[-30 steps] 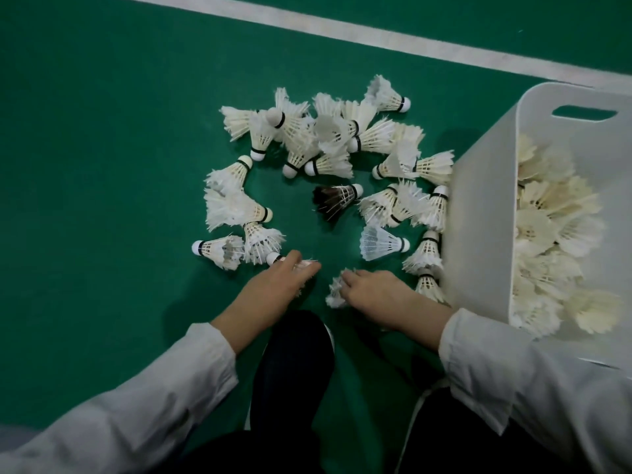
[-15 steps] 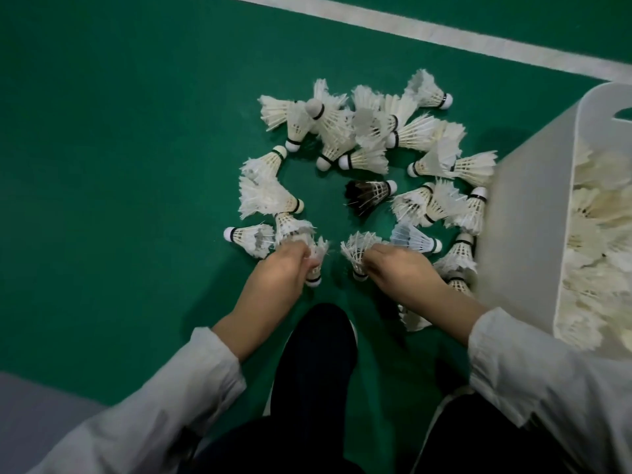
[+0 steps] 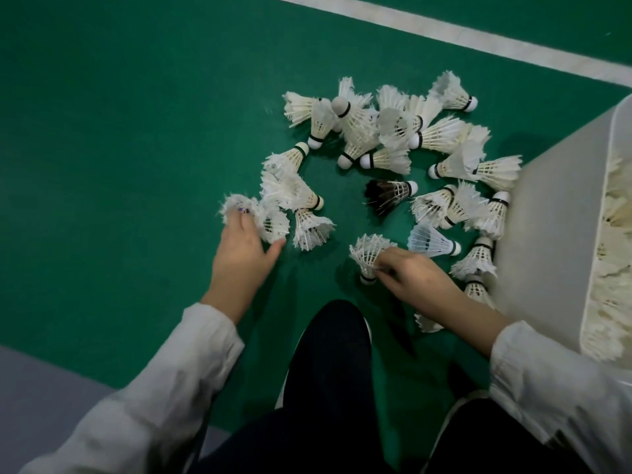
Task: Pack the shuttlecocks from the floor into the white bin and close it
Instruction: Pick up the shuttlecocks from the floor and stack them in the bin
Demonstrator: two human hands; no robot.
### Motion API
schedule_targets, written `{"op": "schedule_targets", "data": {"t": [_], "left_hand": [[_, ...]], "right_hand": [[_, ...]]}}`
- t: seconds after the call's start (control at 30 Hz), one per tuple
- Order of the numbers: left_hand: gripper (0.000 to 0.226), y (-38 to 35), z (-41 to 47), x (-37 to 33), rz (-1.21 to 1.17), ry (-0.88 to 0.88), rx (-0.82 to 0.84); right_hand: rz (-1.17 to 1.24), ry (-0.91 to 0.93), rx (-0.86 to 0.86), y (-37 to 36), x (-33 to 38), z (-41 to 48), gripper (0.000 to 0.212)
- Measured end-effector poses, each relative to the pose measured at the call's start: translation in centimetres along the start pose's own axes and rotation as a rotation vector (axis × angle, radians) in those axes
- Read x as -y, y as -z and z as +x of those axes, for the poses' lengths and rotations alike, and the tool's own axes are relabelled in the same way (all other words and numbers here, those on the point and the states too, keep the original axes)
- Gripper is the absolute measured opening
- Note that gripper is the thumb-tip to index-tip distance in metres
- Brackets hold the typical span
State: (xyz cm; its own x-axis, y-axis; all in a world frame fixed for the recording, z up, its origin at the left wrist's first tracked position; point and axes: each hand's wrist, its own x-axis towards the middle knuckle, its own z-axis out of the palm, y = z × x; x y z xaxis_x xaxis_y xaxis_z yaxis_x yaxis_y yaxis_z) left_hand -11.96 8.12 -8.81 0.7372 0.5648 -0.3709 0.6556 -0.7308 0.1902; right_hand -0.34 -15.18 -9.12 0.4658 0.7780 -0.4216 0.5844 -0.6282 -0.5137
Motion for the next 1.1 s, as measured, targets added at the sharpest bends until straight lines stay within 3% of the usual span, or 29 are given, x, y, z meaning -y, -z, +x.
{"op": "schedule_targets", "data": {"t": [0.13,0.27,0.47,0.6,0.77,0.93,1.1], "left_hand": [[0.065,-1.5,0.9,-0.7,0.107,0.012,0.003],[0.043,-1.3,0.9,-1.2,-0.005,0.042,-0.025],[0.019,2.4,-2.0,-1.7,0.058,-0.028,-0.098],[0.02,7.0,-4.5,-4.5,-0.055,-0.199,-0.182],[0.031,10.9,-3.5,-11.5,-0.086,-0.534,-0.113],[0.029,14.4,-3.9,-21.0,0.003,-0.833,-0.111],[0.038,16.4,-6.1,-28.9,0.109,-1.074,-0.09]], "right_hand": [[0.014,0.006,-0.005,0.3,0.3,-0.1,0.012],[0.012,0.018,-0.024,1.0,0.6,-0.1,0.014],[-0.005,0.055,-0.146,2.9,1.1,-0.7,0.01],[-0.114,0.146,-0.119,6.5,2.5,-1.6,0.017],[-0.237,0.156,-0.178,14.0,2.4,-5.6,0.019],[-0.192,-0.027,-0.416,18.9,-1.1,-13.2,0.018],[-0.032,-0.269,-0.556,17.9,-5.8,-20.6,0.017]]}}
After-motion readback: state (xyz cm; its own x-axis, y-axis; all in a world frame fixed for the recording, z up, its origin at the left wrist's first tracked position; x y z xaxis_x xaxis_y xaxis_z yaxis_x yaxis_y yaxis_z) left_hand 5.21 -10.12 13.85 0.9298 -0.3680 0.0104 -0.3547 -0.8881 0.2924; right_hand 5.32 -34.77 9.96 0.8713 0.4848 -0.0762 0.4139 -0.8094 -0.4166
